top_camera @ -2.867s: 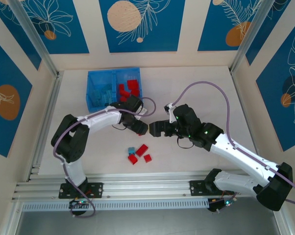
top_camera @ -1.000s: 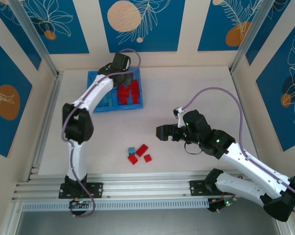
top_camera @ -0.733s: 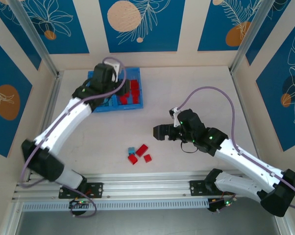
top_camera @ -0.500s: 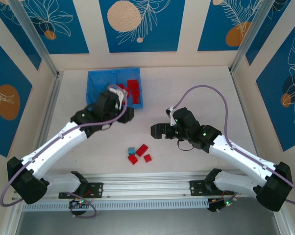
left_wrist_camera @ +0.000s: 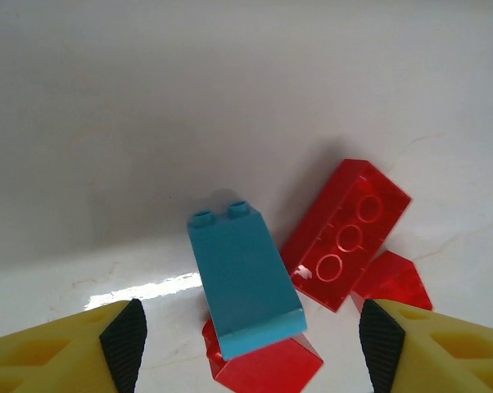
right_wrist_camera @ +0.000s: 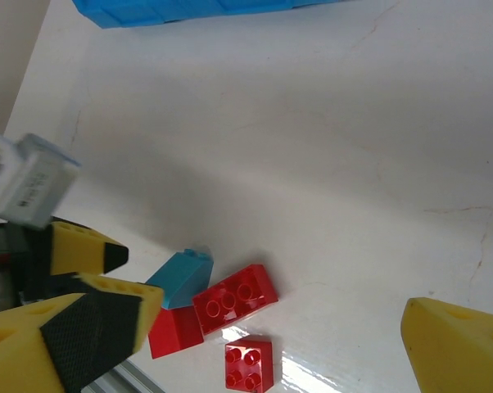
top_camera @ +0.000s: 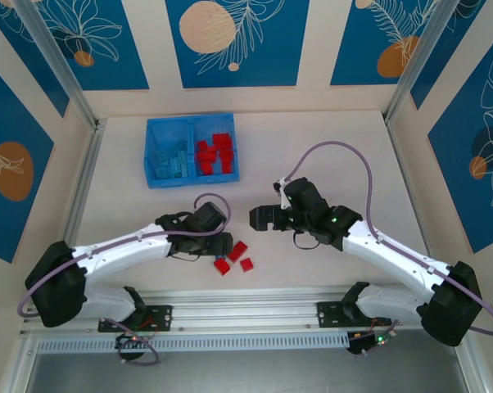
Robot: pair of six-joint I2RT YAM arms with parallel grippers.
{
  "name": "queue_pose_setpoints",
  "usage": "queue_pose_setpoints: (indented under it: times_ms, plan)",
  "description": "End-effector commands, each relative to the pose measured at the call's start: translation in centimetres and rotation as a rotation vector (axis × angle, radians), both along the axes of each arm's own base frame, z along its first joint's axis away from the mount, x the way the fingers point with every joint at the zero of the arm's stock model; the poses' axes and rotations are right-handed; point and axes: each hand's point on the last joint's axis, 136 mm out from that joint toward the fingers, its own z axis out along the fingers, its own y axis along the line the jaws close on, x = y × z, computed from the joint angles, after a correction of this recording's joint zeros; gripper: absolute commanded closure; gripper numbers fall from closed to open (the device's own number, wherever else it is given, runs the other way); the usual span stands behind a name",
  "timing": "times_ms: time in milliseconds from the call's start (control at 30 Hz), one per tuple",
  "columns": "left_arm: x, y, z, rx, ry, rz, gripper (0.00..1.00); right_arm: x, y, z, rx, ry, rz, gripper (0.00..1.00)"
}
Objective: Sort the legos into containers by color
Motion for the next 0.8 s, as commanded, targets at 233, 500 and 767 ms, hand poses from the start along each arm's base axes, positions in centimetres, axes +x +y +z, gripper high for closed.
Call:
queue_pose_setpoints:
  times_ms: [233,500,767]
  plan:
    - [-1.2,0.3,-3.9,0.064,0.091,0.023,0.37,0.0,-0.8,0.9,0.033,-0.020,-0.021,0.04]
    - [-1.5,2.3,-4.9,0.143,0.095,0.056,0.56,-0.1,-0.5,1.1,0.041,-0.014,-0.007,0.04]
    - [1.1,3.0,-1.1,0.178,-0.053,0.051,0.70,-1.9,1.8,2.0,0.123,0.002,0.154,0.05]
